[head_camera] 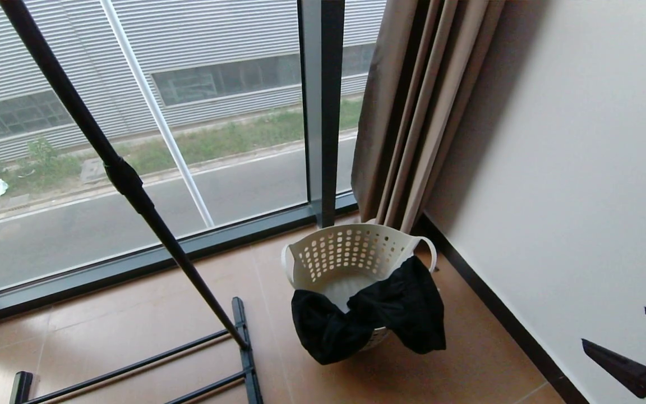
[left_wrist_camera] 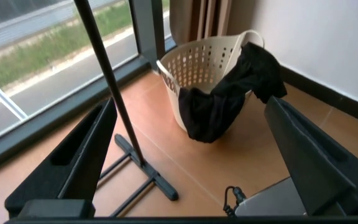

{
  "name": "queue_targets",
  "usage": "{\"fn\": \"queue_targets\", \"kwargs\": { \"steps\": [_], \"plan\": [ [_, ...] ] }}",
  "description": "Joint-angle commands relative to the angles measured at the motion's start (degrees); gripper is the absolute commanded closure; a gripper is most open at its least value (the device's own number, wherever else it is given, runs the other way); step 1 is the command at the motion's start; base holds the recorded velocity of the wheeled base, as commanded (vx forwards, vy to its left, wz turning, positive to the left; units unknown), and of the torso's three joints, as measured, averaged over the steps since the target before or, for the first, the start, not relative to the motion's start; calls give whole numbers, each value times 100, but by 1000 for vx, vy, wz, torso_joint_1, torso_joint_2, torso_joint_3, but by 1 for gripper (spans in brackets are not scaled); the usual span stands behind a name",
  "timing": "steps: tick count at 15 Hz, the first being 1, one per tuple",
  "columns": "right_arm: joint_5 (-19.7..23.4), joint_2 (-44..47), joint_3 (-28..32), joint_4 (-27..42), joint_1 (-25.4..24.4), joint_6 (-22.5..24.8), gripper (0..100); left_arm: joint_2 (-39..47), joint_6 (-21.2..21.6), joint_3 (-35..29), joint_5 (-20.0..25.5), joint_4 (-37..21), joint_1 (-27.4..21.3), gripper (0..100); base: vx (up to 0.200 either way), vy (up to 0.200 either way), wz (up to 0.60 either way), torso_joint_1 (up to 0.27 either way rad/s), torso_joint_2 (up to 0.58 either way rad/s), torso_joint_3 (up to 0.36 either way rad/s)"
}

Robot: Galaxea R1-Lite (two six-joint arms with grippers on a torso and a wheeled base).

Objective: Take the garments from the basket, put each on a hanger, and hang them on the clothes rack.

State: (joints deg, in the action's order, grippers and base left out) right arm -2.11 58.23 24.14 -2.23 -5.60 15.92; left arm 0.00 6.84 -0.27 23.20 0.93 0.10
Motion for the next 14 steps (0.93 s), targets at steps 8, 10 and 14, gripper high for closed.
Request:
{"fn": "queue_targets", "kwargs": {
  "steps": [8,10,14],
  "plan": [
    [-9,4187,3211,-164,-407,2565,0,9,72,0,0,4,-1,0,0,0,0,1,4,-196],
    [-18,4592,3563,-164,-442,2978,0,9,72,0,0,4,-1,0,0,0,0,2,0,-198],
    [9,5708,4802,-164,-469,3813,0,9,90,9,0,13,8,0,0,0,0,4,-1,-203]
  ]
}}
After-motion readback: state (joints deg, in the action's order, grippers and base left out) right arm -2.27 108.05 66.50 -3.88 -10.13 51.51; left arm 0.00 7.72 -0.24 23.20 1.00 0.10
